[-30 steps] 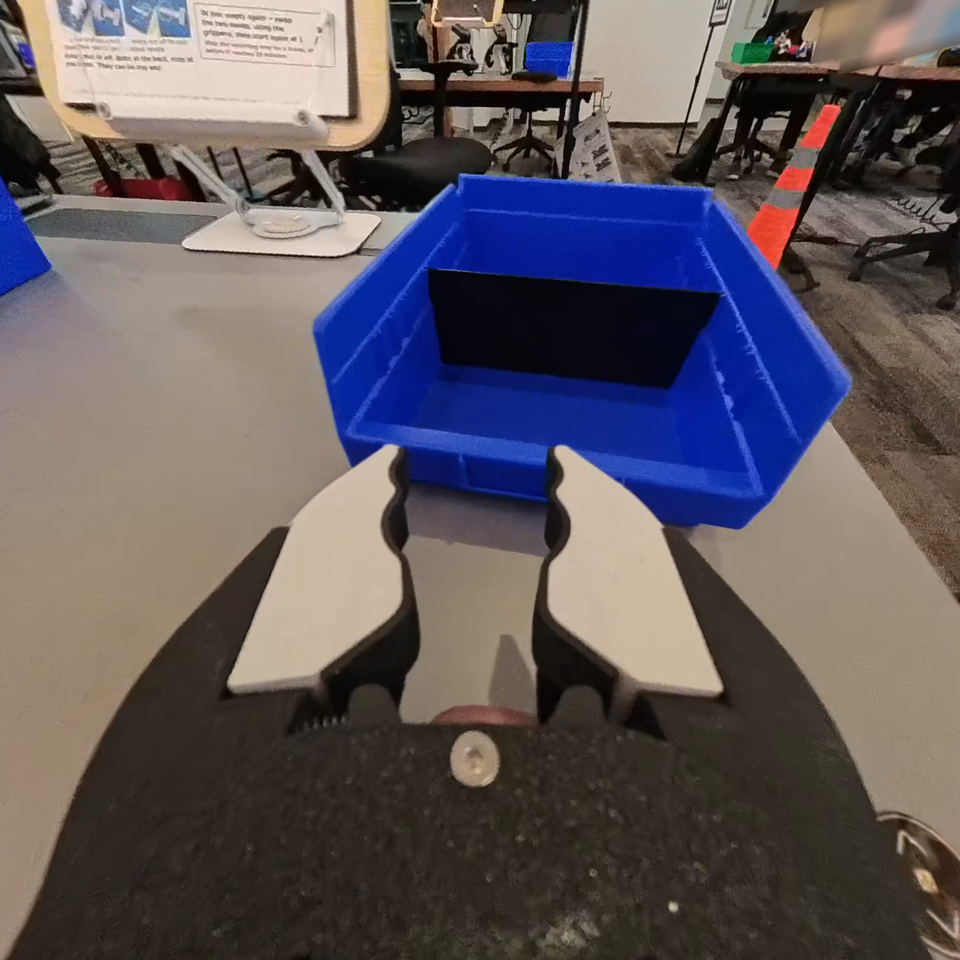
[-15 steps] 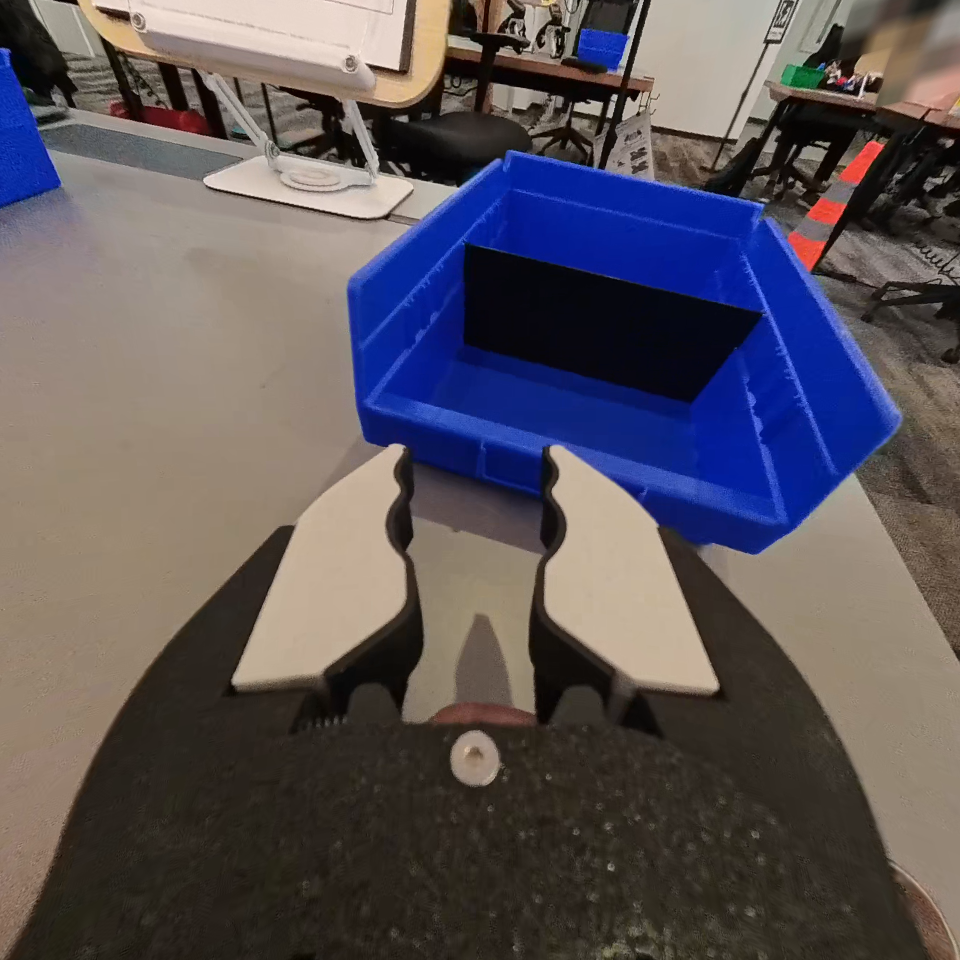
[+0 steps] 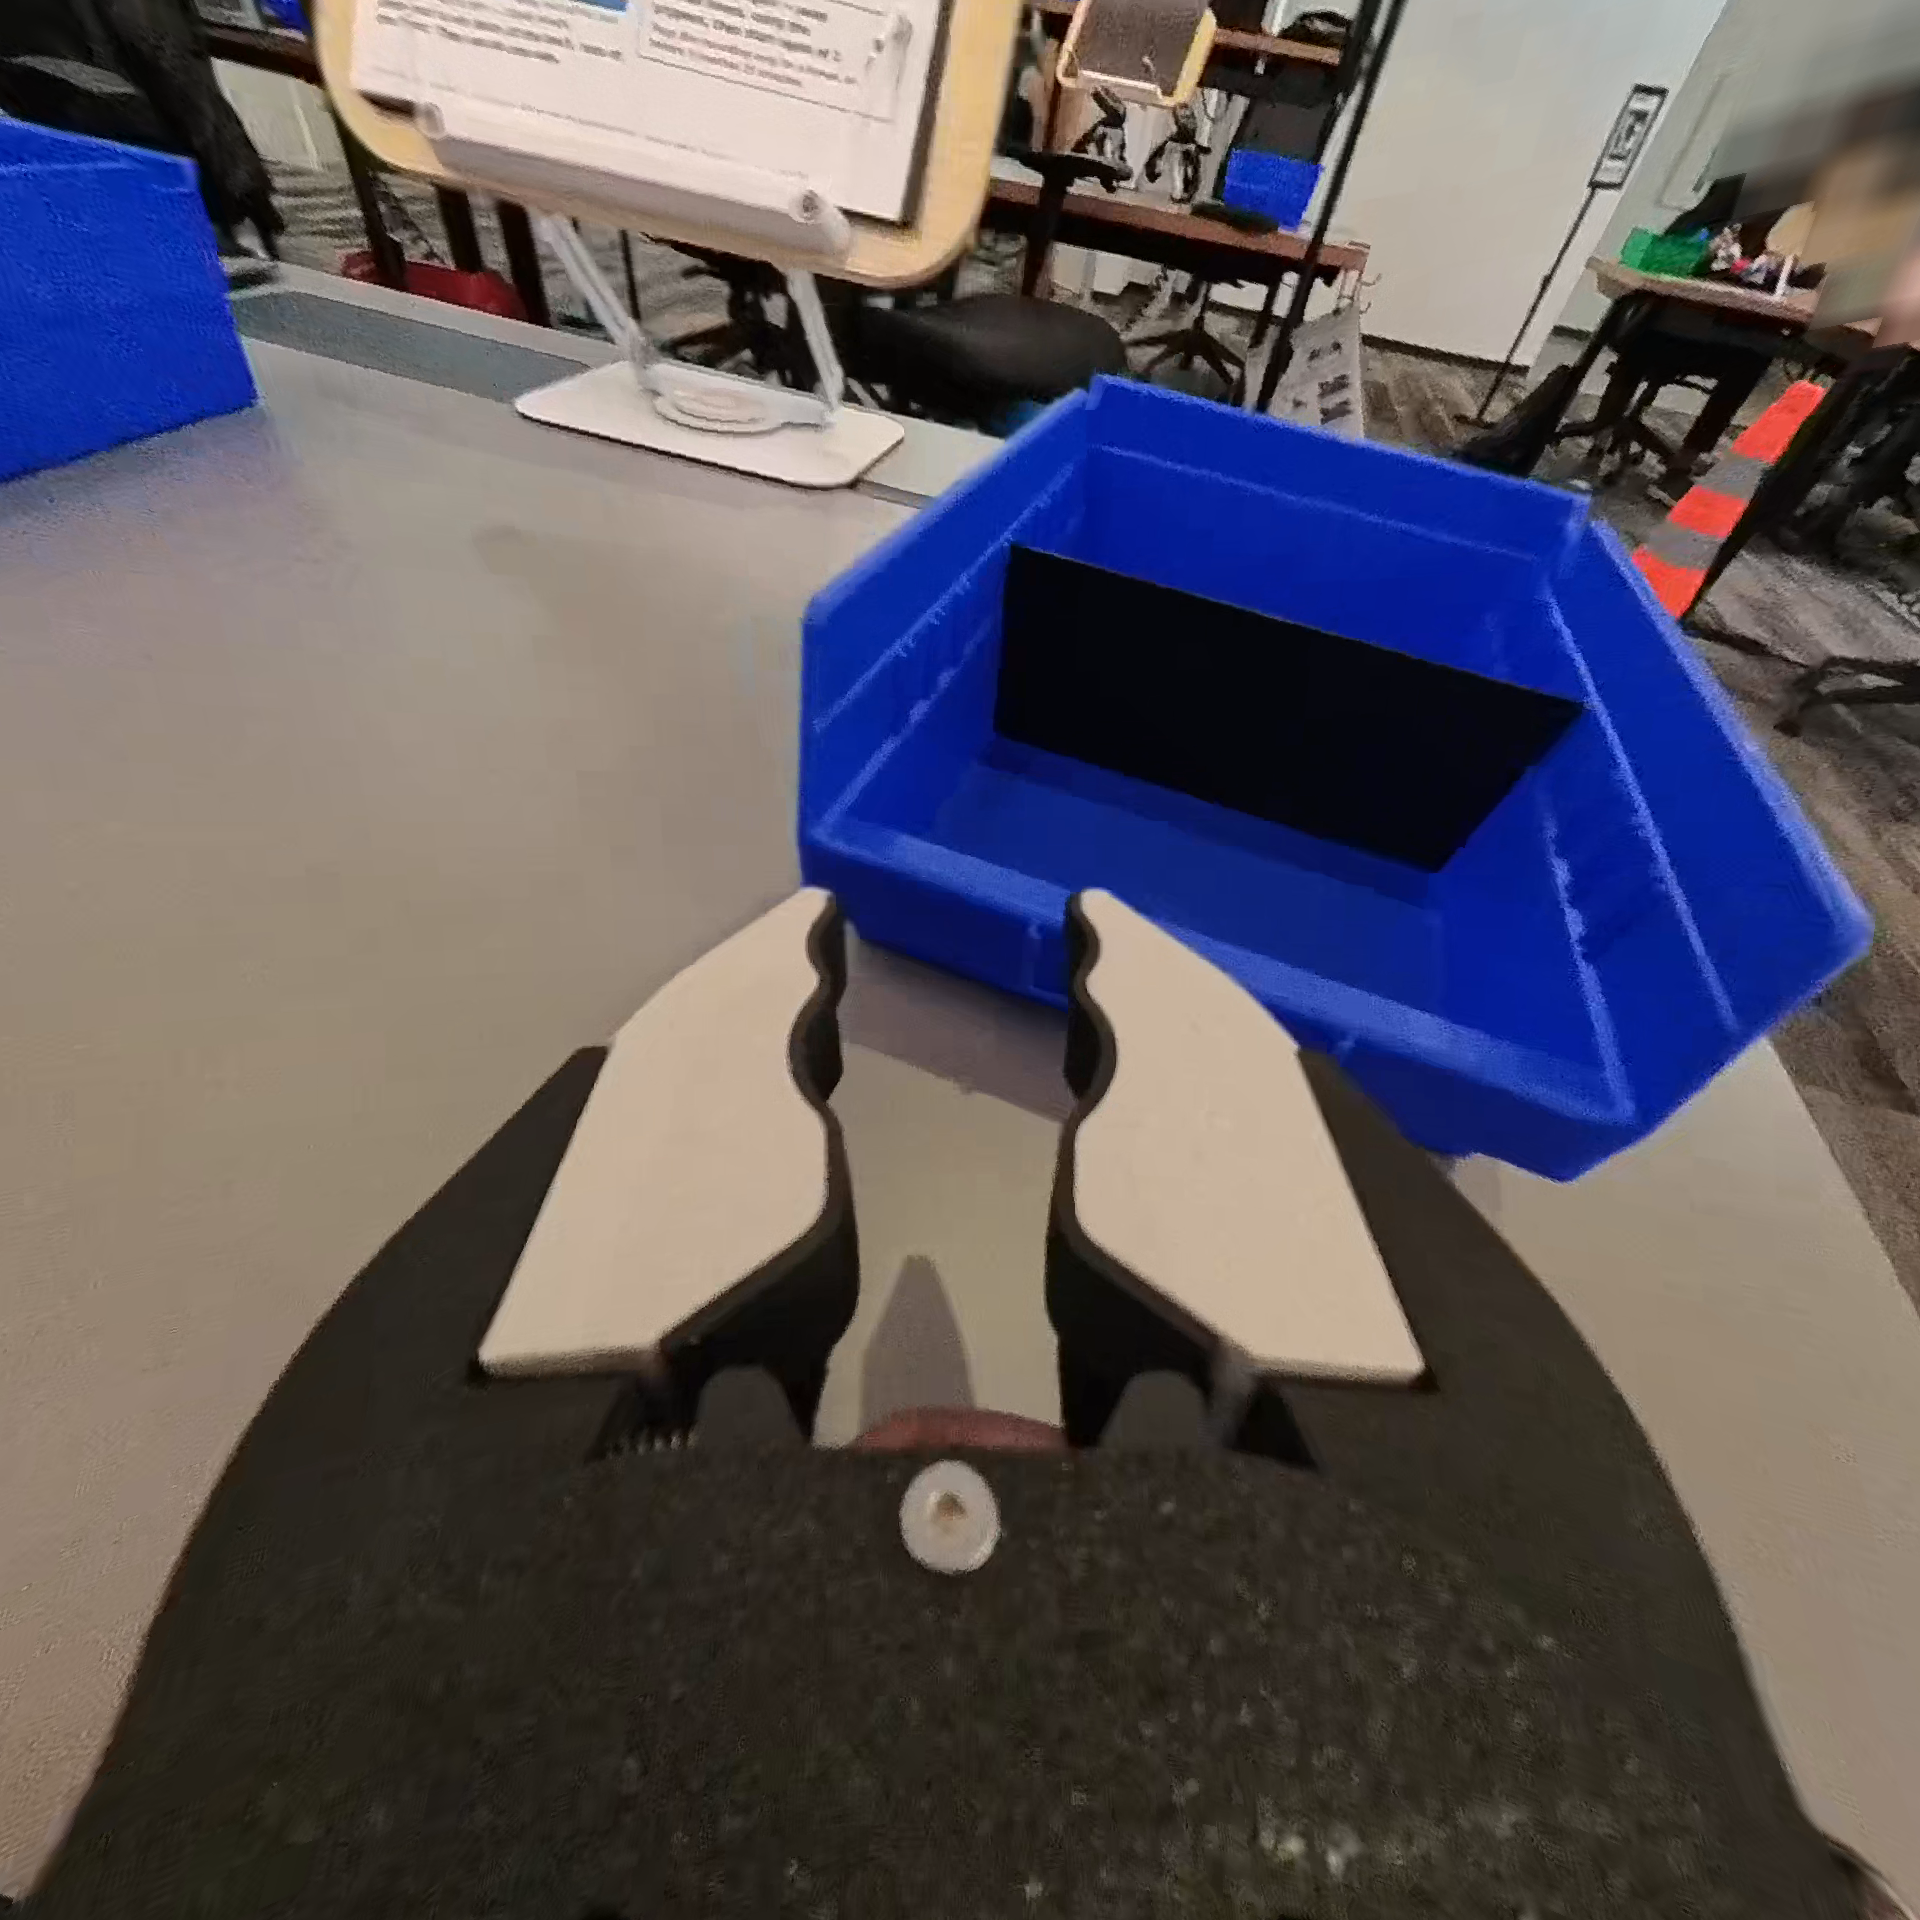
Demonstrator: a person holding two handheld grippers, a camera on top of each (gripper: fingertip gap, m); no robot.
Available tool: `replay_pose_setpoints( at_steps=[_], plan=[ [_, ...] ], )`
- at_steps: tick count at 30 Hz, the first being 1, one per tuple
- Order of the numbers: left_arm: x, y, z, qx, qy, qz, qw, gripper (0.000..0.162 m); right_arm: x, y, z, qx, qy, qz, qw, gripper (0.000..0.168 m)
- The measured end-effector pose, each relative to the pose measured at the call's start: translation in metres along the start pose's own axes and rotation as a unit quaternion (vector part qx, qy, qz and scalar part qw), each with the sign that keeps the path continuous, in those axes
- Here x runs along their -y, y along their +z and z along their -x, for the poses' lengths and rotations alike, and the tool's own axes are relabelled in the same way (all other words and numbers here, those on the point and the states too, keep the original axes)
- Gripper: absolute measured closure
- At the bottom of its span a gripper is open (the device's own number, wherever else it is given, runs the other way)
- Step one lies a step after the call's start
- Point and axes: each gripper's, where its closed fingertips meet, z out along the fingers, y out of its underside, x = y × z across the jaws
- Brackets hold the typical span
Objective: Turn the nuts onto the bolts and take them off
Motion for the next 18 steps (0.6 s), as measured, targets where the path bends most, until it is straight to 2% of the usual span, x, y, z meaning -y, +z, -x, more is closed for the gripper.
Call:
replay_pose_setpoints(
  at_steps=[1,3,5,9,12,14,16,18],
  plan=[
    [0.010,-0.012,-0.011,-0.018,0.021,-0.042,0.999,0.153,0.007,0.003,0.009,0.018,-0.005,-0.011,1.000,0.129],
    [0.035,-0.045,-0.039,-0.062,0.044,-0.140,0.987,0.153,0.026,0.007,0.038,0.083,0.005,-0.037,0.996,0.130],
    [0.058,-0.084,-0.082,-0.142,0.068,-0.233,0.960,0.153,0.052,0.014,0.074,0.178,0.037,-0.061,0.981,0.127],
    [0.081,-0.140,-0.182,-0.333,0.110,-0.326,0.878,0.154,0.127,0.021,0.151,0.402,0.092,-0.087,0.907,0.116],
    [0.087,-0.147,-0.235,-0.409,0.142,-0.350,0.831,0.153,0.182,0.031,0.188,0.500,0.112,-0.101,0.853,0.094],
    [0.088,-0.144,-0.259,-0.446,0.146,-0.354,0.809,0.153,0.199,0.044,0.209,0.538,0.127,-0.081,0.829,0.081],
    [0.084,-0.142,-0.278,-0.480,0.142,-0.358,0.789,0.154,0.208,0.056,0.226,0.558,0.132,-0.066,0.816,0.079],
    [0.076,-0.135,-0.292,-0.481,0.159,-0.348,0.789,0.154,0.216,0.057,0.240,0.575,0.146,-0.071,0.802,0.078]
  ],
)
